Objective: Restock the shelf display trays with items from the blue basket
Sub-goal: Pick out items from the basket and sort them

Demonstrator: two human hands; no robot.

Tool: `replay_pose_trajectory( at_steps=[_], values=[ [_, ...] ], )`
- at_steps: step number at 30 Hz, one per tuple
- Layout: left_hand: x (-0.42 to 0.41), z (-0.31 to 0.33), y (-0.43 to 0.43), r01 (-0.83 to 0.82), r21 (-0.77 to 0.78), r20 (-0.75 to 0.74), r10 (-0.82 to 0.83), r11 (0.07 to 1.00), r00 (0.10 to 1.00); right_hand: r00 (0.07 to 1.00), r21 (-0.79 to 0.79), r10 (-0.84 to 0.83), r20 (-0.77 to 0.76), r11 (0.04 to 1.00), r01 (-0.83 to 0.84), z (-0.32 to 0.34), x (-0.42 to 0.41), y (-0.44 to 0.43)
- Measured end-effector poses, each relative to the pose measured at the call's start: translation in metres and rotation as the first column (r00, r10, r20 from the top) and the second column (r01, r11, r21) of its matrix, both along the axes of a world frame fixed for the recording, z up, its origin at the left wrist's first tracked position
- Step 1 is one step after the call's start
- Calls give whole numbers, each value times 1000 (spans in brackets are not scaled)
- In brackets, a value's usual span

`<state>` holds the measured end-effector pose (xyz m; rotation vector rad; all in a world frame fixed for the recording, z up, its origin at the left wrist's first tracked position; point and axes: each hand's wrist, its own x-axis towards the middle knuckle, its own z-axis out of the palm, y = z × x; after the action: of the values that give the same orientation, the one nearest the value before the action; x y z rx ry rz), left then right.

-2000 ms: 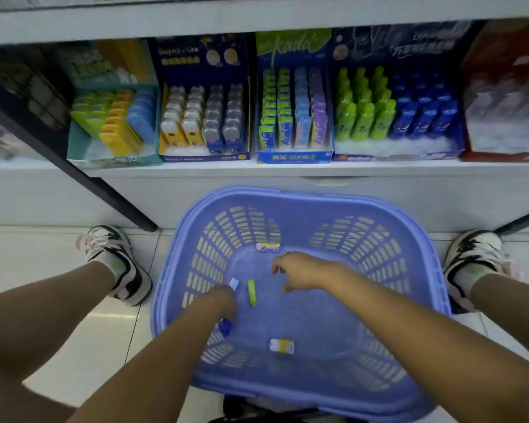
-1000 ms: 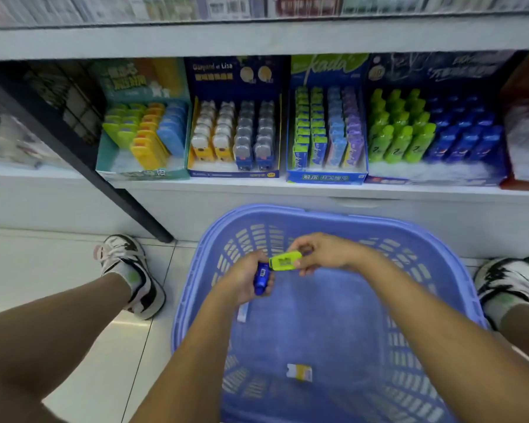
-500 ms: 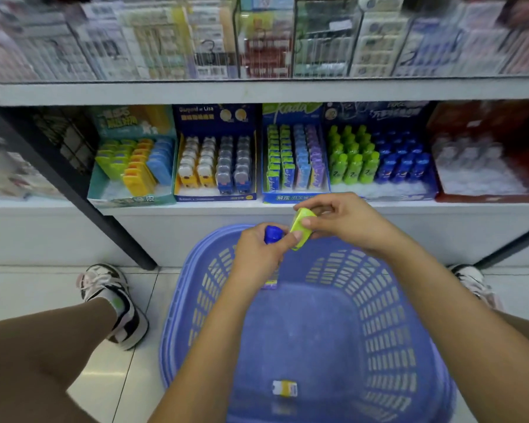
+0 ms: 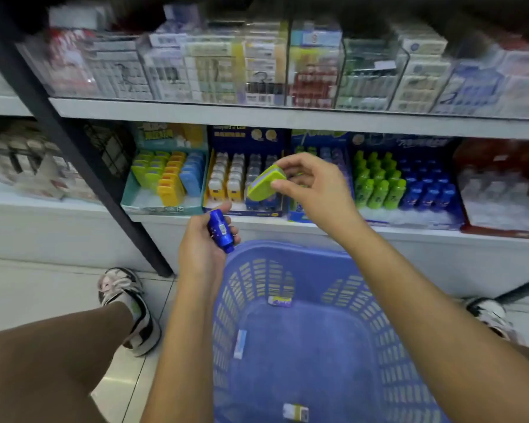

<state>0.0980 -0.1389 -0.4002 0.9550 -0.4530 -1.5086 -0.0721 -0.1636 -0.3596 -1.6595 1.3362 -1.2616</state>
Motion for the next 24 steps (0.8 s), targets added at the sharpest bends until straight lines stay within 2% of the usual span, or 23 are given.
replay_pose_trajectory(
  at_steps=[6, 11, 14, 16, 21, 24],
  values=[
    [73, -12, -8, -251, 34, 71, 248, 967, 966, 992, -57, 70, -105, 995, -76, 8, 122, -58],
    [114, -32, -3, -349, 7, 222, 339, 937, 914, 933, -62, 97, -345, 990, -126, 0, 204, -109],
    [130, -40, -5, -383, 34, 188, 371, 923, 910, 825, -53, 78, -560, 990, -130, -11, 228, -128],
    [139, -44, -6, -405, 36, 180, 393, 913, 902, 754, -36, 88, -651, 989, -146, -16, 236, -134],
    [151, -48, -7, -451, 65, 98, 444, 890, 890, 612, 23, 99, -785, 991, -130, -16, 248, -143],
    [154, -50, -9, -430, 92, 23, 429, 898, 903, 588, 49, 111, -801, 992, -119, -13, 249, -145]
  ],
)
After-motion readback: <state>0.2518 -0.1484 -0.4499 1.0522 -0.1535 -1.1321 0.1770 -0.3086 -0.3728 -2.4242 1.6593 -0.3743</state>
